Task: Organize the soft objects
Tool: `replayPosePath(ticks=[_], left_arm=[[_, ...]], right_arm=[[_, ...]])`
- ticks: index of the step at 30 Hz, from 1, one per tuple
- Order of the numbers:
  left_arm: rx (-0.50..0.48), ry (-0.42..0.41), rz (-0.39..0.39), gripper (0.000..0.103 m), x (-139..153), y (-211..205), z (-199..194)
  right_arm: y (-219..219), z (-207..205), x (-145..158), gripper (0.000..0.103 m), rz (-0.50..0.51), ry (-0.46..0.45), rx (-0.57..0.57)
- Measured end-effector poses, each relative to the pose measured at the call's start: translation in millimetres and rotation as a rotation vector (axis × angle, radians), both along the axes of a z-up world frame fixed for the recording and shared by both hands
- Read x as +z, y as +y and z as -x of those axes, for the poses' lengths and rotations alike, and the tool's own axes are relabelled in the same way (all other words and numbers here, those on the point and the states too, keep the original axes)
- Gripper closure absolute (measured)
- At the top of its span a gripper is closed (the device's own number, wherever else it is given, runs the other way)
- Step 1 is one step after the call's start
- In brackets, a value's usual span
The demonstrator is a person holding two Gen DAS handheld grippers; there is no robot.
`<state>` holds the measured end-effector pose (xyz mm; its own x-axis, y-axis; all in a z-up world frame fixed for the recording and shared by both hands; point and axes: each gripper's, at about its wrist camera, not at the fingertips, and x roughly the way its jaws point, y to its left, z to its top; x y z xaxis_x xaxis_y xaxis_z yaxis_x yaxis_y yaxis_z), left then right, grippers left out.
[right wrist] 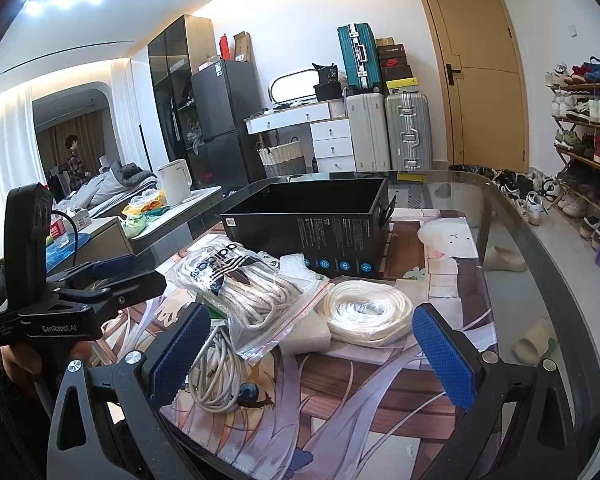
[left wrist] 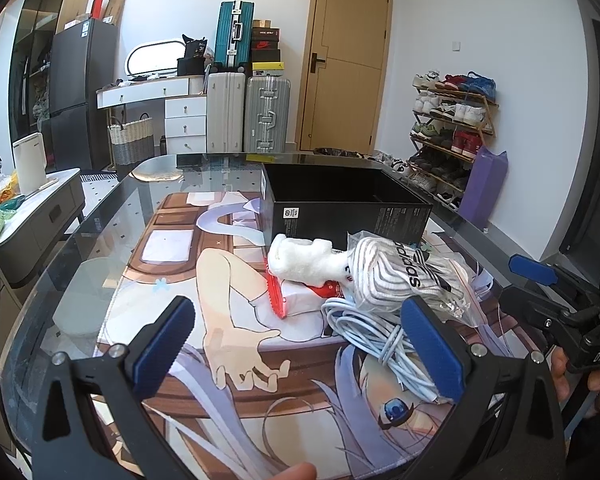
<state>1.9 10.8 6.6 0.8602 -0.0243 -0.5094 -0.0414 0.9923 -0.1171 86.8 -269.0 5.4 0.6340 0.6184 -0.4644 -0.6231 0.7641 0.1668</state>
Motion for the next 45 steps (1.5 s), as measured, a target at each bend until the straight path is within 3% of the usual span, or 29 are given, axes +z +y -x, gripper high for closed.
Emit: replayPosePath(ticks=[45], left_arm=[[0.001, 0.011, -0.021, 0.0, -3.5, -1.1, -5.9]], right_arm=[[6.9, 0.1, -0.8, 0.0, 0.016, 0.031, 0.065]])
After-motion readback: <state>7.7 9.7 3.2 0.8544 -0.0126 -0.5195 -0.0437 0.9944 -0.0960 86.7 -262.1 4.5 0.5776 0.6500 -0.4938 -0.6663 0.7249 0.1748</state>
